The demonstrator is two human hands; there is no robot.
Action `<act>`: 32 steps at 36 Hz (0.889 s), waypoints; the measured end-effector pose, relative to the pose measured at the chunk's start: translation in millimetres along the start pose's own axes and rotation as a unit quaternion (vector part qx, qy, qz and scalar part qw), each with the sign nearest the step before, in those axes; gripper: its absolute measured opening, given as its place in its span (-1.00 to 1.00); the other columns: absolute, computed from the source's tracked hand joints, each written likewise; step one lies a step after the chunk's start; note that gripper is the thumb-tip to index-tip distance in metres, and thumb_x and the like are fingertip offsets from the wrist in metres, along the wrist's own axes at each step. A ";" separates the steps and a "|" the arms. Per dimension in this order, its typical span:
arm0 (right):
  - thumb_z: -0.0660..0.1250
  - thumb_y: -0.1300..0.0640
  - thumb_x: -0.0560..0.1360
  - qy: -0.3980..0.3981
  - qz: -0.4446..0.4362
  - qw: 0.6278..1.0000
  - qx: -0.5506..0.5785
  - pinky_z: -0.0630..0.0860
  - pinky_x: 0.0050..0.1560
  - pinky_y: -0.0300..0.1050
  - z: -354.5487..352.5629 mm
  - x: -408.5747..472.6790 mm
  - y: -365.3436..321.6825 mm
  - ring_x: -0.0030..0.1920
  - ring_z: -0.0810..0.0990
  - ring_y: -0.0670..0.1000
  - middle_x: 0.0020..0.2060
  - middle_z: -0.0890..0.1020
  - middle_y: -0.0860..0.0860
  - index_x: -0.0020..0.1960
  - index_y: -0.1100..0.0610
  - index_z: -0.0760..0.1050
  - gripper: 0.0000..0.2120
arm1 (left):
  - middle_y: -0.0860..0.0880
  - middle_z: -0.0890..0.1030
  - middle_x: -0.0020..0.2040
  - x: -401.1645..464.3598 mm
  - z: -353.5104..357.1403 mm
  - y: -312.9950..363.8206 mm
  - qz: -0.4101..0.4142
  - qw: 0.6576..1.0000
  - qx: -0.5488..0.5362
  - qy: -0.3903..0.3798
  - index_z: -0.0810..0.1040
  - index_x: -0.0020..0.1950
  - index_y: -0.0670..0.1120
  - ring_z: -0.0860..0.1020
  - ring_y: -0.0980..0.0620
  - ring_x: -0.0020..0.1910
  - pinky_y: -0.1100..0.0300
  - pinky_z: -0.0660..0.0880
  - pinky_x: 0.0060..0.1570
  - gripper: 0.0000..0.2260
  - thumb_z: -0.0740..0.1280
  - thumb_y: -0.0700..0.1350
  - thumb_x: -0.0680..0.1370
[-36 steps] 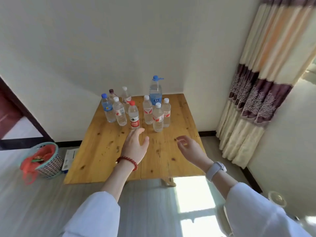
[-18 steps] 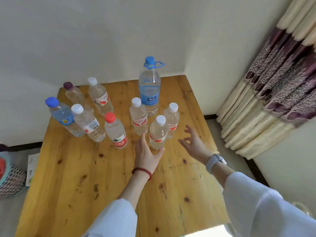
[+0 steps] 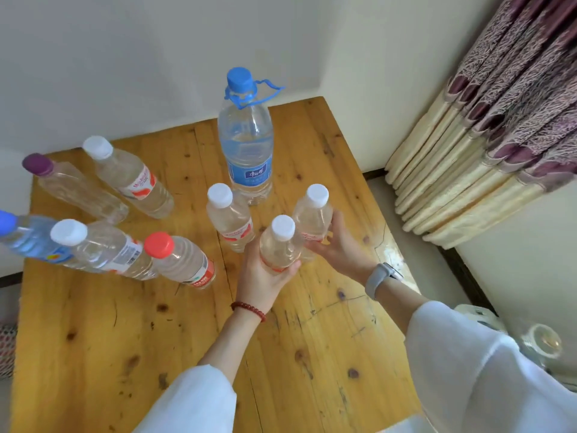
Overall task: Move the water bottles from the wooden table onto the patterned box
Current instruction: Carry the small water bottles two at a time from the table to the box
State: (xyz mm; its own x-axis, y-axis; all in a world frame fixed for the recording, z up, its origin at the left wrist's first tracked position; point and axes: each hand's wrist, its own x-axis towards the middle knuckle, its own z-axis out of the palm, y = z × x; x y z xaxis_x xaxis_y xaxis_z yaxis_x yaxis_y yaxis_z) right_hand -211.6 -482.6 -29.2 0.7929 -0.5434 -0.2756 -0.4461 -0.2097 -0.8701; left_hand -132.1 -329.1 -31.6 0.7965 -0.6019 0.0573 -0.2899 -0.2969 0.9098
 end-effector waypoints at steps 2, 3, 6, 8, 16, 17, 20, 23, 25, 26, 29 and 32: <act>0.41 0.06 0.41 0.032 0.012 0.999 0.026 0.41 0.13 -0.24 0.0 -15.3 -0.5 0.17 0.44 -0.08 0.20 0.45 0.03 0.31 0.11 0.18 -0.41 | 0.21 0.46 0.04 -2.3 -3.1 9.7 0.008 1.000 -0.010 -0.006 0.31 0.10 0.26 0.44 0.36 0.06 0.51 0.36 0.03 -0.50 0.45 0.15 0.25; 0.42 0.03 0.41 0.050 0.016 0.998 0.033 0.42 0.09 -0.27 -0.3 -24.8 -0.7 0.16 0.45 -0.08 0.20 0.44 0.03 0.31 0.09 0.19 -0.41 | 0.23 0.45 0.04 -5.4 -4.3 13.7 0.011 1.000 -0.013 -0.009 0.31 0.10 0.26 0.43 0.40 0.06 0.54 0.35 0.01 -0.51 0.42 0.18 0.25; 0.42 -0.06 0.37 0.101 0.021 0.994 0.045 0.45 0.17 -0.14 -4.2 -61.1 4.6 0.18 0.46 -0.05 0.19 0.42 0.02 0.28 -0.08 0.21 -0.42 | 0.16 0.47 0.02 -13.6 -3.3 25.8 0.019 0.999 -0.017 -0.023 0.35 0.14 0.10 0.45 0.34 0.05 0.56 0.35 -0.03 -0.47 0.38 0.22 0.25; 0.40 -0.13 0.33 0.112 0.025 0.992 0.052 0.46 0.23 -0.01 -8.6 -88.2 4.5 0.20 0.45 -0.05 0.19 0.43 -0.01 0.22 -0.21 0.21 -0.45 | 0.04 0.50 0.01 -21.0 -0.1 30.8 0.017 0.999 -0.018 -0.036 0.37 0.13 0.02 0.49 0.22 0.01 0.54 0.36 -0.06 -0.46 0.35 0.23 0.25; 0.43 -0.08 0.36 0.207 0.055 0.977 0.019 0.48 0.14 -0.18 -29.4 -194.5 18.9 0.11 0.50 -0.16 0.10 0.50 -0.13 0.22 -0.16 0.25 -0.48 | 0.12 0.54 -0.08 -68.1 34.5 70.3 -0.019 0.990 -0.017 -0.136 0.36 0.17 -0.04 0.51 0.30 -0.15 0.56 0.37 -0.33 -0.33 0.27 0.30 0.17; 0.43 -0.10 0.35 0.231 0.071 0.970 0.019 0.52 0.11 -0.15 -33.9 -218.1 28.0 0.06 0.53 -0.16 0.07 0.52 -0.13 0.21 -0.12 0.26 -0.48 | 0.13 0.54 -0.09 -83.1 45.9 79.6 -0.011 0.987 -0.013 -0.162 0.36 0.18 -0.04 0.53 0.25 -0.17 0.57 0.36 -0.34 -0.32 0.27 0.30 0.17; 0.40 -0.14 0.36 0.281 0.131 0.950 0.025 0.59 -0.02 -0.04 -43.4 -293.8 58.2 -0.06 0.60 -0.09 0.01 0.60 -0.05 0.23 -0.01 0.26 -0.45 | 0.08 0.56 -0.10 -132.4 81.3 105.8 0.031 0.969 0.007 -0.246 0.39 0.11 -0.03 0.53 0.09 -0.17 0.57 0.34 -0.36 -0.37 0.26 0.31 0.16; 0.34 -0.20 0.37 0.343 0.182 0.921 0.021 0.58 -0.06 0.02 -50.2 -378.5 82.1 -0.11 0.60 -0.07 -0.04 0.60 -0.07 0.20 0.01 0.27 -0.48 | 0.03 0.56 -0.11 -190.6 117.2 132.0 0.081 0.941 0.033 -0.328 0.39 0.08 -0.01 0.55 0.01 -0.17 0.38 0.44 -0.30 -0.40 0.26 0.33 0.19; 0.32 -0.21 0.39 0.385 0.220 0.896 0.017 0.55 -0.04 -0.01 -51.7 -438.6 95.3 -0.13 0.56 -0.07 -0.09 0.56 -0.09 0.16 0.03 0.29 -0.52 | -0.01 0.55 -0.09 -235.8 140.2 148.1 0.108 0.919 0.039 -0.378 0.40 0.10 -0.01 0.55 -0.04 -0.13 0.16 0.48 -0.21 -0.40 0.28 0.32 0.21; 0.31 -0.22 0.40 0.401 0.238 0.884 0.017 0.54 -0.05 -0.04 -50.6 -469.7 102.3 -0.13 0.54 -0.08 -0.10 0.54 -0.10 0.18 0.05 0.29 -0.51 | -0.03 0.55 -0.08 -261.6 151.1 156.3 0.125 0.907 0.044 -0.399 0.40 0.10 -0.02 0.55 -0.05 -0.11 0.14 0.48 -0.18 -0.42 0.32 0.30 0.23; 0.30 -0.25 0.40 0.461 0.288 0.839 0.018 0.46 -0.11 -0.12 -42.8 -567.0 121.0 -0.15 0.50 -0.09 -0.15 0.48 -0.14 0.23 0.06 0.26 -0.44 | -0.02 0.57 -0.03 -348.9 178.5 180.1 0.175 0.864 0.050 -0.470 0.40 0.16 0.01 0.55 -0.03 -0.08 0.14 0.49 -0.12 -0.48 0.43 0.21 0.32; 0.29 -0.28 0.38 0.522 0.338 0.782 0.050 0.49 -0.08 -0.08 -26.0 -659.5 141.1 -0.11 0.52 -0.06 -0.08 0.51 -0.10 0.25 0.02 0.24 -0.41 | 0.01 0.58 -0.01 -439.4 199.1 197.1 0.206 0.811 0.033 -0.547 0.37 0.15 0.09 0.57 0.02 -0.07 0.11 0.54 -0.07 -0.48 0.37 0.28 0.29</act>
State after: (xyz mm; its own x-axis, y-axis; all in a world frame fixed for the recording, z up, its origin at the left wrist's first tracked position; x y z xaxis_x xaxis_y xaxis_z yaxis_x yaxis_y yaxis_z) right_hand -808.3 -175.0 40.5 -0.4032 -0.8808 -0.2483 -0.5404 0.4482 -0.7121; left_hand -644.8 -270.7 40.7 -0.3122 -0.9465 -0.0817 -0.4685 0.0786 0.8800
